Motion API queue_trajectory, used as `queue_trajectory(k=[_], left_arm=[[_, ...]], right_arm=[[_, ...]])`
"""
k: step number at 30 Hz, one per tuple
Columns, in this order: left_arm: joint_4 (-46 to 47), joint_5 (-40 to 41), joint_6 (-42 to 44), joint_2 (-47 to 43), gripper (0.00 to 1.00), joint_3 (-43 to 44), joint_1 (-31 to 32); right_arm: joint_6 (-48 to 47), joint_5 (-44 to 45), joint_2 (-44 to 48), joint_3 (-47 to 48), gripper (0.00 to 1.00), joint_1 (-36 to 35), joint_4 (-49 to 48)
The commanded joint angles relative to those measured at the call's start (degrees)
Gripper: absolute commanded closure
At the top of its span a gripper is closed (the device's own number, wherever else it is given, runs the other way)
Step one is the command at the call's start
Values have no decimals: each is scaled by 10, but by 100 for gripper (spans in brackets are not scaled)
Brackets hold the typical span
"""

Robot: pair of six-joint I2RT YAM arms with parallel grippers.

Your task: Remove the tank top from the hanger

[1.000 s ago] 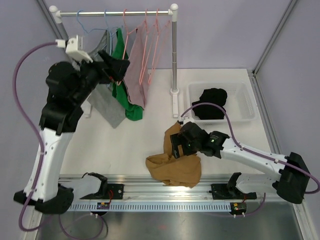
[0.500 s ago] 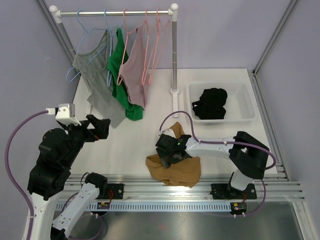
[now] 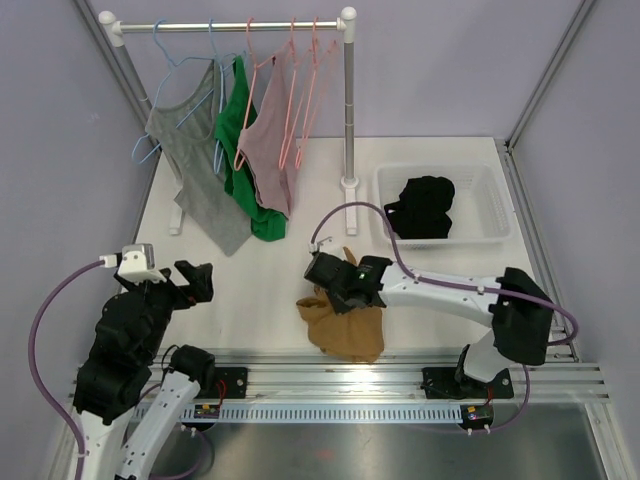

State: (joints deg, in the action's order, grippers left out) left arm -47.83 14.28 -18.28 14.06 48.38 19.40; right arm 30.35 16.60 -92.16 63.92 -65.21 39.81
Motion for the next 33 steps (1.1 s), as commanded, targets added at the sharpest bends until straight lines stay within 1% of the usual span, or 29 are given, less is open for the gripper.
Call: queue_trajectory(k=[1,5,6,7,8,9,10,12,13,15,16,19,23,24,26,27,30,33], left_arm=[[48,33,-10,-26,1,-4,0],[48,42,-14,-51,1,-11,-1],[47,45,-18,-54,1,-12,-1],[47,49,-18,-58,1,-12,-1],[47,51,-19,-64,1,-13,-1],[47,53,-20,-67,1,-15,-1],[48,53,-20,-70,1,-15,-1],[49,55,-20,-73,1,-16,-1],[49,54,-20,-72,1,-17,-1],[48,55,-19,-73,1,-16,-2],[49,55,-19,-73,1,-17,-3],[51,51,-18,-71,1,-17,-8],[53,43,-15,-68,1,-19,-12],[54,42,-14,-67,1,-19,-13],[55,38,-13,-68,1,-19,-16],[55,37,-13,-68,1,-20,-17],[56,36,-11,-69,1,-20,-21],[57,32,-11,-69,1,-20,-23]], right_arm=[[-33,100,82,97,100,5,73],[-72,148,102,208,100,51,127],[-84,156,101,228,100,77,145],[-89,164,100,271,100,90,154],[-96,178,97,292,100,104,162],[-111,189,95,313,100,132,170],[-120,201,94,351,100,147,171],[-142,230,86,386,100,183,171],[-151,240,82,412,100,224,166],[-181,246,78,428,100,263,146],[-193,246,76,433,100,285,116],[-233,253,65,427,100,373,45],[-276,224,38,394,100,450,-51],[-288,225,33,383,100,460,-94],[-300,236,19,347,100,485,-139],[-328,241,16,332,100,493,-185],[-339,231,-5,280,100,519,-248],[-316,209,-30,228,100,528,-265]])
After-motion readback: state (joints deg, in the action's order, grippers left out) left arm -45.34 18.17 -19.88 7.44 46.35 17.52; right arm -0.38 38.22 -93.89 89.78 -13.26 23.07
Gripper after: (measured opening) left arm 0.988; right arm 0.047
